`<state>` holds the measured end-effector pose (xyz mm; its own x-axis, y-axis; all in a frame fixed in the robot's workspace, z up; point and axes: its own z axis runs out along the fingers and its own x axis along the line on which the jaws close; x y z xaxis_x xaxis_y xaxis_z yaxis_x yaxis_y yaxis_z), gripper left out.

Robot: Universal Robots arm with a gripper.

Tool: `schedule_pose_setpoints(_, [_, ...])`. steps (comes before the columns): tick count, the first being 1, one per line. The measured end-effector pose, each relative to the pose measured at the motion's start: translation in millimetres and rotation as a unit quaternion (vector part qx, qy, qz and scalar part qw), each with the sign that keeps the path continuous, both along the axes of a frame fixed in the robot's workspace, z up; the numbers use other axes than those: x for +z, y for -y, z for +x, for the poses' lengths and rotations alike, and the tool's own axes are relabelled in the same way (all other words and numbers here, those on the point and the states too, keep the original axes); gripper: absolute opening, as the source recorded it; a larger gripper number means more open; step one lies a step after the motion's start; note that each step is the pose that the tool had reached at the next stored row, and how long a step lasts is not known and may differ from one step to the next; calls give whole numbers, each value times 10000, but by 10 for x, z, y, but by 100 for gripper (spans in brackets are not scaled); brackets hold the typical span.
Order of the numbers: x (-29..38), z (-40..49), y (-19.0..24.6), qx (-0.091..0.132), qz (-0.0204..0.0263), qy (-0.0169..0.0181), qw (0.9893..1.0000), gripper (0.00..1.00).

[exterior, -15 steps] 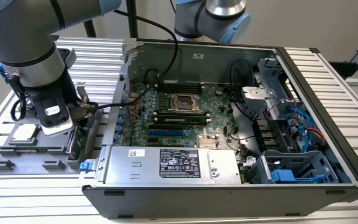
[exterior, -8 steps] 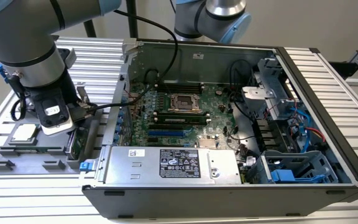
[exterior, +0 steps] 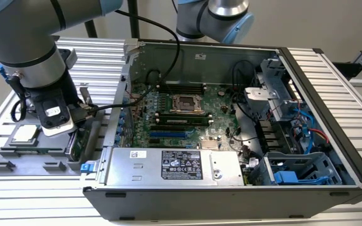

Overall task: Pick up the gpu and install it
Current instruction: 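Pick up the gpu and move the gpu toward the slot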

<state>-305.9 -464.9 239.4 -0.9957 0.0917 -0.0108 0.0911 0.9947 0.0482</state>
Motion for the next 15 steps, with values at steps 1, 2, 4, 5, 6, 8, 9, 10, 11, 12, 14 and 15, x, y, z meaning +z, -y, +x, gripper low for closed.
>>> schedule_pose_setpoints(1, [0,0,0,0,0,0,10000,0])
schedule_pose_setpoints(2, [0,0,0,0,0,0,10000,0])
schedule_pose_setpoints(4, [-1,0,0,0,0,0,10000,0])
schedule_pose_setpoints(5, [-1,0,0,0,0,0,10000,0])
schedule_pose_setpoints(6, [-1,0,0,0,0,0,10000,0])
schedule_pose_setpoints(8, [-1,0,0,0,0,0,10000,0])
schedule_pose_setpoints(9, [1,0,0,1,1,1,10000,0])
schedule_pose_setpoints(10, [6,0,0,6,2,3,10000,0])
schedule_pose_setpoints(11, [21,0,0,12,2,2,10000,0])
schedule_pose_setpoints(12, [43,0,0,17,1,1,10000,0])
schedule_pose_setpoints(14, [94,0,0,32,0,0,10000,0])
schedule_pose_setpoints(15, [119,0,0,39,0,0,10000,0])
